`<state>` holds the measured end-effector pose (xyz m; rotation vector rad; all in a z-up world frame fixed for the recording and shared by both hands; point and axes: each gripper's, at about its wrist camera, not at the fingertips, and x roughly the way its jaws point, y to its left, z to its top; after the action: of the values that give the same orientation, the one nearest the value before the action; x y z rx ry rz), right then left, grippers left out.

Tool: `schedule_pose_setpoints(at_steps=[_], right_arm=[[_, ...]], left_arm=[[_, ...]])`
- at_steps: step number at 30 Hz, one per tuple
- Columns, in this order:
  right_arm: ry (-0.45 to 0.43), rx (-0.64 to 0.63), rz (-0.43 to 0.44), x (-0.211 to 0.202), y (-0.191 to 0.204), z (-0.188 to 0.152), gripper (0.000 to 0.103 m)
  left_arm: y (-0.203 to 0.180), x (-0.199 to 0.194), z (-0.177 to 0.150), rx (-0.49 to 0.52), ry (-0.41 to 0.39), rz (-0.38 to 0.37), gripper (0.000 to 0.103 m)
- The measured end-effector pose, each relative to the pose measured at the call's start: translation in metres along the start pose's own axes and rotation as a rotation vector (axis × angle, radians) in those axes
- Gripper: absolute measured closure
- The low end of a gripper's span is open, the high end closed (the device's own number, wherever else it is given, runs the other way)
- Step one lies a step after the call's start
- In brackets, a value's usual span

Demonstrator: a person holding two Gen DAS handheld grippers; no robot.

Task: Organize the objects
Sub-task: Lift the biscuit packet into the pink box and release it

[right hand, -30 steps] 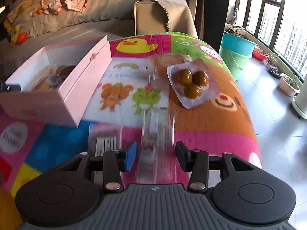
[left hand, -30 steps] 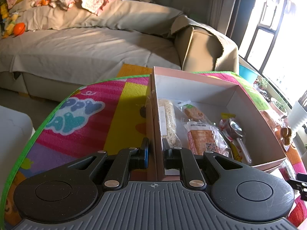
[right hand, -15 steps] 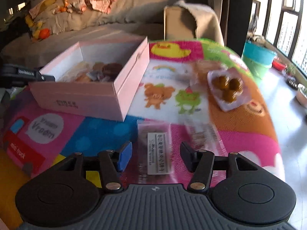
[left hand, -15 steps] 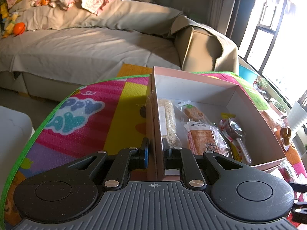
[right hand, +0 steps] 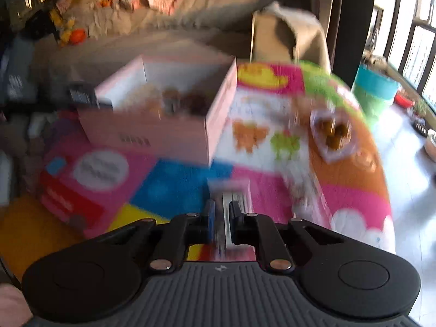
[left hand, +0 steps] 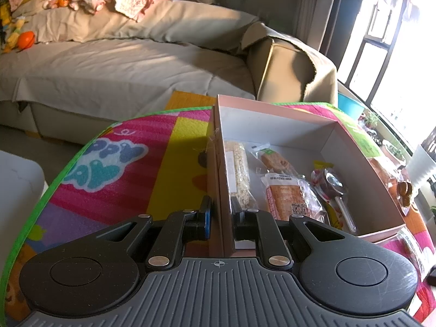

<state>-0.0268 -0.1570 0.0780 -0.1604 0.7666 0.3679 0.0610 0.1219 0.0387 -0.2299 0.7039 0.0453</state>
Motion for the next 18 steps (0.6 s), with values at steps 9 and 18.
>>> schedule_pose_setpoints(at_steps=[9, 18], right_arm=[[0.029, -0.04, -0.044, 0.012, 0.003, 0.005, 0.044], [0.123, 0.047, -0.043, 0.06, -0.011, -0.017, 0.047]], left_arm=[[0.003, 0.001, 0.001, -0.007, -0.002, -0.015, 0.086], [0.004, 0.0, 0.001, -0.006, -0.002, -0.015, 0.086]])
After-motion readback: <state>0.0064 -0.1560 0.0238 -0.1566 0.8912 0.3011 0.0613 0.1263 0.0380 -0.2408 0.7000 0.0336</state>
